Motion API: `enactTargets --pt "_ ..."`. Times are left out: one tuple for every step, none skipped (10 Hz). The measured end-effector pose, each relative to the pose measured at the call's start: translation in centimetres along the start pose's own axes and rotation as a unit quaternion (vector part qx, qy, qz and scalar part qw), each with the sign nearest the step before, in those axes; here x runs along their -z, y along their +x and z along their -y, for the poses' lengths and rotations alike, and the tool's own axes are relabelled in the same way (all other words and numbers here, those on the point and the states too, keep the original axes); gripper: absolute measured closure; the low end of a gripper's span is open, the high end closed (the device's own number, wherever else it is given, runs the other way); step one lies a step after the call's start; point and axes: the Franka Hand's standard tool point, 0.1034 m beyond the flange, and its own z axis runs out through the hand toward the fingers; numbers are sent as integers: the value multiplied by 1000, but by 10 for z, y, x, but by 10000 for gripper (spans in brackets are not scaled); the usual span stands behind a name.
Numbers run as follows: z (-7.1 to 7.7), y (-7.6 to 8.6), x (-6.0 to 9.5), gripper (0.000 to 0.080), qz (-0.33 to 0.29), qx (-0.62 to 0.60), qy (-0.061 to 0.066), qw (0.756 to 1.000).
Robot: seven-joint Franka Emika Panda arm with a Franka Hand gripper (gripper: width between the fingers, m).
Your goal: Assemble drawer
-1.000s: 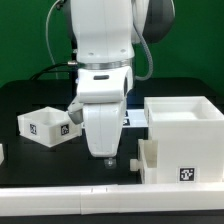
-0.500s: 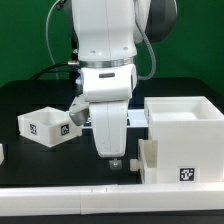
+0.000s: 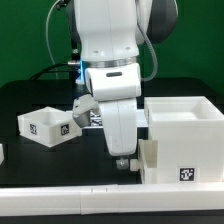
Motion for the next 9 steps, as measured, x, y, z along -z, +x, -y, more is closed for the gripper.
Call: enactTargets --pt "0 3 0 150 0 -1 0 1000" --pt "-2 5 1 150 0 0 -1 1000" --pt "-3 9 1 150 0 -6 -2 1000" --pt "-4 12 1 150 -1 -12 -2 1000" --pt "-3 12 1 150 -1 -16 -2 1000" --pt "-3 13 1 150 -1 -20 -2 1000" --pt "-3 12 1 150 -1 -22 -2 1000" --pt "-3 10 0 150 0 -23 -1 1000" --pt "-3 3 2 150 1 -22 -2 1000"
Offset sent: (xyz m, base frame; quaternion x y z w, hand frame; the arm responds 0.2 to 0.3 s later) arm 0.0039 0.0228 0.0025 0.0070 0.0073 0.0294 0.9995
